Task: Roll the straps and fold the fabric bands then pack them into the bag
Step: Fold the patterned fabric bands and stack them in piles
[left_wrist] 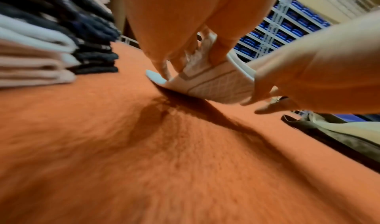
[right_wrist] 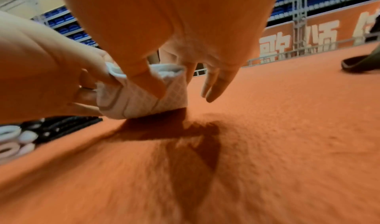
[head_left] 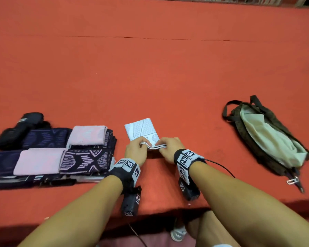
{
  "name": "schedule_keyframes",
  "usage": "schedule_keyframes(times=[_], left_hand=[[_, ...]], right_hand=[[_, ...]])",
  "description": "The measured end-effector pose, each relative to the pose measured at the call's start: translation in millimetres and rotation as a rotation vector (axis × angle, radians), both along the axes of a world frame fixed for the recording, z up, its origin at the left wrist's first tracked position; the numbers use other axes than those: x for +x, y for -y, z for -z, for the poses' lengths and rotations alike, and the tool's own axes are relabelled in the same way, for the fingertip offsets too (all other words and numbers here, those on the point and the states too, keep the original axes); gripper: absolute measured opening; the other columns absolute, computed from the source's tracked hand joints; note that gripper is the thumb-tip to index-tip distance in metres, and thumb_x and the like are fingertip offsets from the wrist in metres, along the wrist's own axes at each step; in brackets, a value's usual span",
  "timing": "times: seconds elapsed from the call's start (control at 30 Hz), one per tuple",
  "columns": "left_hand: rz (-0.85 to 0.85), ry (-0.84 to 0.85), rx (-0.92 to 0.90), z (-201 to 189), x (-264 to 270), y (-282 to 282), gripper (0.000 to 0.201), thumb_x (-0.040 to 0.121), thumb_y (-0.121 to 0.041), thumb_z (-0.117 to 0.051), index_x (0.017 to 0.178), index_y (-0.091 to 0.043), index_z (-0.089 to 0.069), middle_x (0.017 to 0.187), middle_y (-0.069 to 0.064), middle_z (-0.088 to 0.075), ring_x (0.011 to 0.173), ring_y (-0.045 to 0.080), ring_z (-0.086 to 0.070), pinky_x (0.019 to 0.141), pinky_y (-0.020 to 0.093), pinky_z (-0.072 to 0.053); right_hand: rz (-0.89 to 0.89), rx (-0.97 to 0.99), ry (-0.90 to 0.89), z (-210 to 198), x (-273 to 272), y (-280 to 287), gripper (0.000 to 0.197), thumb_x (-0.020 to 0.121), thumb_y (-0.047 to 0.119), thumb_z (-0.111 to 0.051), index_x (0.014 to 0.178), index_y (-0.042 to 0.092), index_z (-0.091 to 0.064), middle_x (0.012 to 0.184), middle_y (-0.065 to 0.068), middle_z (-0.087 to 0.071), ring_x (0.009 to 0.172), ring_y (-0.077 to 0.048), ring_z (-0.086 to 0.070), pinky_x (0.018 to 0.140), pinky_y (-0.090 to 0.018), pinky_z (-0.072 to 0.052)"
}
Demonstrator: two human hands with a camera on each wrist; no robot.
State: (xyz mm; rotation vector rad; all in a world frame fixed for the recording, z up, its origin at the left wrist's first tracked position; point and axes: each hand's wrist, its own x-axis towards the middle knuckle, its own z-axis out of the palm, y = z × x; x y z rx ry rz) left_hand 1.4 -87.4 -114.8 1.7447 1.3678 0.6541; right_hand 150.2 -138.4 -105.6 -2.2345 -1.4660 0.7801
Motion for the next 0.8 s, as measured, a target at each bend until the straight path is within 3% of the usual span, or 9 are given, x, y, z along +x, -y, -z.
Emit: schedule_keyframes(times=[0.1,0.2,0.33,0.53,0.7,0.8], left_hand=[[-0.047,0.012,-0.009,1.0,-20.9,11.9,0.023,0.089,-0.010,-0.052,0.091,-0.027,-0.068,0.087,-0.004,-0.070,0.083,0.018,-0.062,0.069,0.027,-0.040],[-0.089,-0.052,-0.013,3.7,-38.6,23.2,0.016,0.094,-0.022,-0.055,0.107,-0.028,-0.063,0.085,-0.002,-0.067,0.081,0.021,-0.063,0.070,0.029,-0.041],[-0.112,-0.159,0.037,10.6,-53.6,37.7,0.013,0.099,-0.027,-0.052,0.100,-0.019,-0.062,0.075,-0.006,-0.060,0.074,0.017,-0.055,0.065,0.029,-0.035],[-0.156,-0.207,0.076,23.4,-59.4,49.3,0.014,0.102,-0.033,-0.047,0.094,-0.023,-0.053,0.078,-0.002,-0.060,0.081,0.027,-0.059,0.070,0.033,-0.042],[-0.162,-0.143,0.036,24.8,-52.3,46.0,0.010,0.100,-0.031,-0.050,0.108,-0.027,-0.053,0.075,-0.007,-0.060,0.078,0.024,-0.064,0.069,0.036,-0.051],[-0.136,-0.135,-0.002,20.9,-51.5,47.4,0.030,0.087,-0.025,-0.057,0.111,-0.034,-0.042,0.076,-0.004,-0.064,0.072,0.021,-0.062,0.065,0.035,-0.048]], right_hand=[[-0.053,-0.006,0.089,4.0,-11.8,20.6,0.024,0.093,0.026,-0.050,0.109,0.029,-0.067,0.102,-0.004,-0.071,0.118,-0.027,-0.046,0.098,-0.038,-0.046],[-0.063,-0.013,0.097,9.8,-25.6,34.1,0.024,0.092,0.030,-0.049,0.108,0.027,-0.067,0.103,-0.006,-0.072,0.108,-0.032,-0.058,0.089,-0.040,-0.051],[-0.038,-0.019,0.025,12.6,-32.6,46.9,0.026,0.092,0.030,-0.056,0.112,0.023,-0.070,0.102,-0.004,-0.074,0.097,-0.028,-0.066,0.083,-0.034,-0.053],[0.046,0.026,-0.038,16.4,-32.5,51.1,0.013,0.091,0.035,-0.062,0.102,0.028,-0.062,0.087,0.006,-0.065,0.088,-0.022,-0.065,0.072,-0.027,-0.043],[0.047,0.002,-0.030,22.1,-23.8,48.3,0.012,0.092,0.031,-0.060,0.084,0.027,-0.052,0.074,0.008,-0.061,0.079,-0.022,-0.063,0.069,-0.031,-0.047],[0.057,-0.003,-0.001,27.2,-25.2,43.0,0.010,0.093,0.034,-0.059,0.089,0.026,-0.053,0.079,0.006,-0.064,0.078,-0.021,-0.064,0.071,-0.035,-0.052]])
